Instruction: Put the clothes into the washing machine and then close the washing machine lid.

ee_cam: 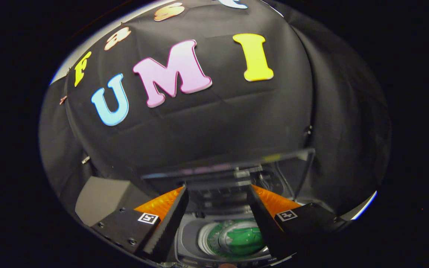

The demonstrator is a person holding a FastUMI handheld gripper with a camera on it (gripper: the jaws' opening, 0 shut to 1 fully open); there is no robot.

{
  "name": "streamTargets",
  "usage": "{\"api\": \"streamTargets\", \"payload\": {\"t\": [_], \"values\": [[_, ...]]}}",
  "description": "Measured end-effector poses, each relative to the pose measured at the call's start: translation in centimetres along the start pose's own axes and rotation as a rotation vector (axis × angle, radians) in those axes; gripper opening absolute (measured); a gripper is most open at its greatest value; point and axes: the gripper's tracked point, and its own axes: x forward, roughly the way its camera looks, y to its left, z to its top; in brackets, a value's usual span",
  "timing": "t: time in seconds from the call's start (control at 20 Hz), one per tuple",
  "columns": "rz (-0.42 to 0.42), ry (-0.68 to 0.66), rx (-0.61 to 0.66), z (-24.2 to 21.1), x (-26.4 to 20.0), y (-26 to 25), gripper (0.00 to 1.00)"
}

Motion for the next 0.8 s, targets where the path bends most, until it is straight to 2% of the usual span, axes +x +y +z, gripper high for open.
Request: {"api": "streamTargets", "payload": {"t": [0.1, 0.25, 0.4, 0.55, 0.65, 0.8], "values": [[0.000, -0.051, -0.013, 3.0, 1.8, 0.8, 0.99], [-0.046, -0.095, -0.055, 6.2, 5.5, 0.1, 0.99], [-0.092, -0.020, -0.083, 4.1, 8.6, -1.3, 0.99], [-0.130, 0.150, -0.073, -1.0, 9.9, -2.1, 0.99], [-0.123, 0.137, -0.207, -1.4, 10.3, -2.1, 0.98], [-0.109, 0.124, -0.195, -1.4, 10.2, -1.9, 0.99]]}}
